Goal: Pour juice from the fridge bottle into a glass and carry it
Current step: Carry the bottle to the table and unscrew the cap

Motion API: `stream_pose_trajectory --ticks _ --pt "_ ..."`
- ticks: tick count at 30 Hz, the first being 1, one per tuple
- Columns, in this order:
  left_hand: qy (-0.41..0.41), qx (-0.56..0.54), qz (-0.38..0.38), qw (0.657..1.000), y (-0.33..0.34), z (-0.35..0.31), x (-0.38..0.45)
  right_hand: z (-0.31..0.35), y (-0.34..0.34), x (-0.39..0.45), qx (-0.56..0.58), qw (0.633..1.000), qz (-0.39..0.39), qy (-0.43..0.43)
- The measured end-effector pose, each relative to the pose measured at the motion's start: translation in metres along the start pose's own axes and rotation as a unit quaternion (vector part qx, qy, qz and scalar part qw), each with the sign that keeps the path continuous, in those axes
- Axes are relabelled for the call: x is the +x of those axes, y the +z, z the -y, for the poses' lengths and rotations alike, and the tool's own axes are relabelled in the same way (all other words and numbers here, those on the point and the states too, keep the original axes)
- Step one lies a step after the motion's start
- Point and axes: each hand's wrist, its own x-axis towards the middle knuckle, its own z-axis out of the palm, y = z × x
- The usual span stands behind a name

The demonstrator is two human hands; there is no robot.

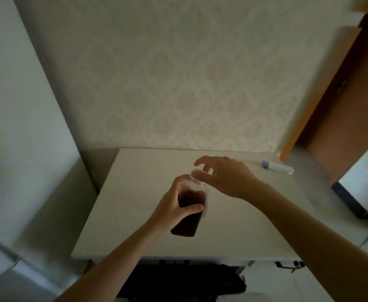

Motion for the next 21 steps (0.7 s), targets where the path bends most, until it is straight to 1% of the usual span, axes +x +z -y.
stream_pose_trajectory --ticks 4,8,10,13,16,19,21 --pt "-0.008 0.029 -0.027 0.999 0.001 0.013 0.029 -0.009 0.011 0.042 -0.087 0.996 0.006 -0.009" --pt "-0.011 0.034 -0.039 0.999 -0.004 0.027 0.056 -0.016 0.025 0.073 -0.118 0.993 -0.015 -0.005" --pt "-0.012 0.031 -0.041 0.999 -0.007 0.029 0.067 -0.019 0.031 0.084 -0.110 0.993 -0.036 -0.012" --pt "-0.012 0.028 -0.034 0.999 -0.010 0.033 0.078 -0.027 0.035 0.095 -0.058 0.997 -0.046 -0.031" --pt "-0.017 0.023 -0.034 0.999 -0.011 0.034 0.085 -0.038 0.035 0.102 -0.005 0.997 -0.036 -0.065" --pt "-0.033 0.014 -0.034 0.999 -0.015 0.028 0.091 -0.044 0.029 0.109 0.008 0.992 -0.023 -0.120" --pt "-0.050 -0.006 -0.013 0.999 -0.020 0.023 0.097 -0.048 0.022 0.111 0.010 0.988 -0.011 -0.153"
